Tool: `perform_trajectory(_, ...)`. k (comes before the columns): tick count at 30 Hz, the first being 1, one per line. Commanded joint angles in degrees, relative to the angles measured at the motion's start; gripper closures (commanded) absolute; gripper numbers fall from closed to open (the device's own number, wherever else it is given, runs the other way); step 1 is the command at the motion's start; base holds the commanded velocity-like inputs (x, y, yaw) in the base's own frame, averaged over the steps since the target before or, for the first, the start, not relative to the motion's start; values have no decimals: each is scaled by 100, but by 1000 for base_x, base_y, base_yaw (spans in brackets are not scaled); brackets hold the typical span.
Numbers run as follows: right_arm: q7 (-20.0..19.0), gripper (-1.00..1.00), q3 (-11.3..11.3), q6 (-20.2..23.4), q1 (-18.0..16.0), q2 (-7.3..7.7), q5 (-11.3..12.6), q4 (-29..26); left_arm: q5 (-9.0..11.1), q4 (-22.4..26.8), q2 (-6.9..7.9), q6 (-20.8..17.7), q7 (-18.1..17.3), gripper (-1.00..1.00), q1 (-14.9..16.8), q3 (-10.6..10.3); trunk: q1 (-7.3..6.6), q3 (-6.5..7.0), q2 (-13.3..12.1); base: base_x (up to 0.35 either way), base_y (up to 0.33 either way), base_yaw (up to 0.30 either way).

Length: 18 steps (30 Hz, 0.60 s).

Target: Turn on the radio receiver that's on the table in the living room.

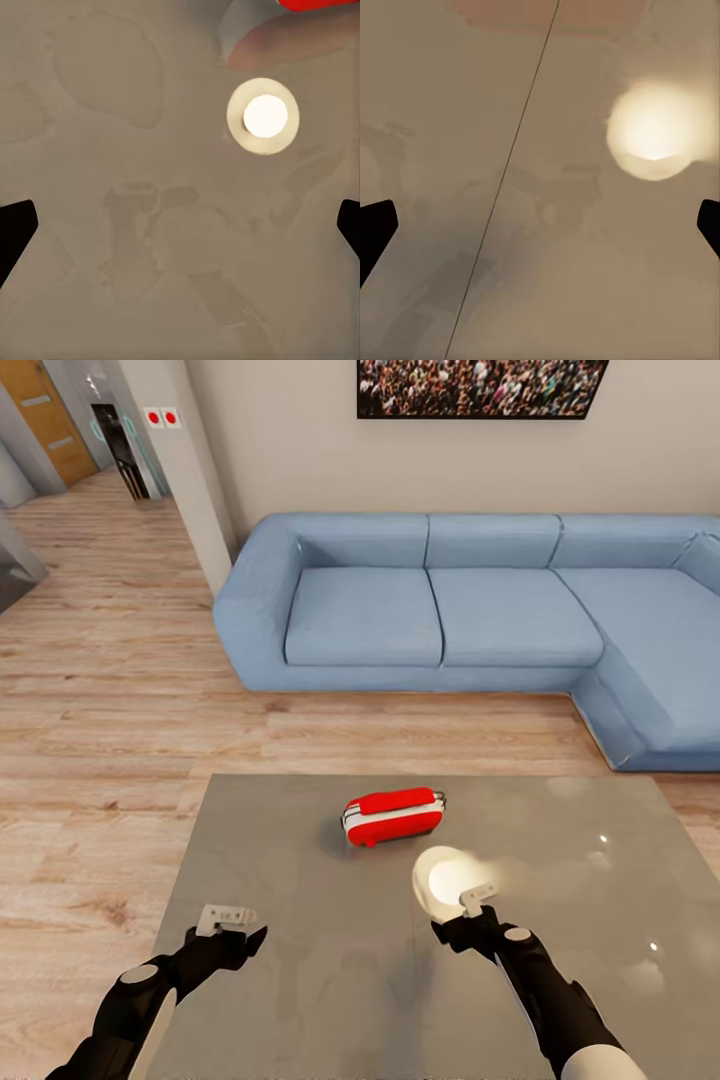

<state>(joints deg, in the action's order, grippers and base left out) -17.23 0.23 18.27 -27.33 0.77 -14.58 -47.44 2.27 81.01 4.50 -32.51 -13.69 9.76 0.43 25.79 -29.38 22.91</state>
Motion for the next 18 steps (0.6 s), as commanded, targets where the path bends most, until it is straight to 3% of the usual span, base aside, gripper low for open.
perform_trajectory(1, 0, -100, -1, 2, 0, -1, 0, -4, 0, 2, -2, 1, -1, -100, 0, 0, 0, -10, 0, 0, 0, 0)
perform_trajectory(8, 16, -100, -6, 22, 0, -3, -5, -75, 17, 34, -16, 4, -16, -100, 0, 1, 0, -69, 0, 0, 0, 0)
perform_trajectory(11, 42, -100, -37, 40, 0, 6, 35, -536, 19, 74, -19, 2, -12, -100, 0, 0, 0, -74, 0, 0, 0, 0)
perform_trajectory(18, 94, -100, -40, 40, 0, 6, 29, -740, 11, 174, -19, -23, -8, -100, 0, -13, 0, -76, 0, 0, 0, 0)
